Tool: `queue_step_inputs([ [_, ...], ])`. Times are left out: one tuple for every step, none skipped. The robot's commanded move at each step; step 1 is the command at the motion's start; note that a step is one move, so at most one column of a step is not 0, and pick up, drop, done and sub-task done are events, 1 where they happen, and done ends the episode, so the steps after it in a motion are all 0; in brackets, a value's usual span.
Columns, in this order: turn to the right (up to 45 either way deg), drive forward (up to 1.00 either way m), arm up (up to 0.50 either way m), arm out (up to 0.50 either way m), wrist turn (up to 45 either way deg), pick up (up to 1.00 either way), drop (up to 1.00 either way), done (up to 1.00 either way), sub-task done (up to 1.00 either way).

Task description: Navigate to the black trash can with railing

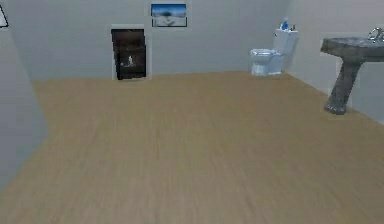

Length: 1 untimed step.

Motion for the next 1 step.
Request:
queue_step_inputs([
  [-6.0, 0.00, 0.00, 0.00, 0.0, 0.00, 0.00, 0.00, 0.00],
])
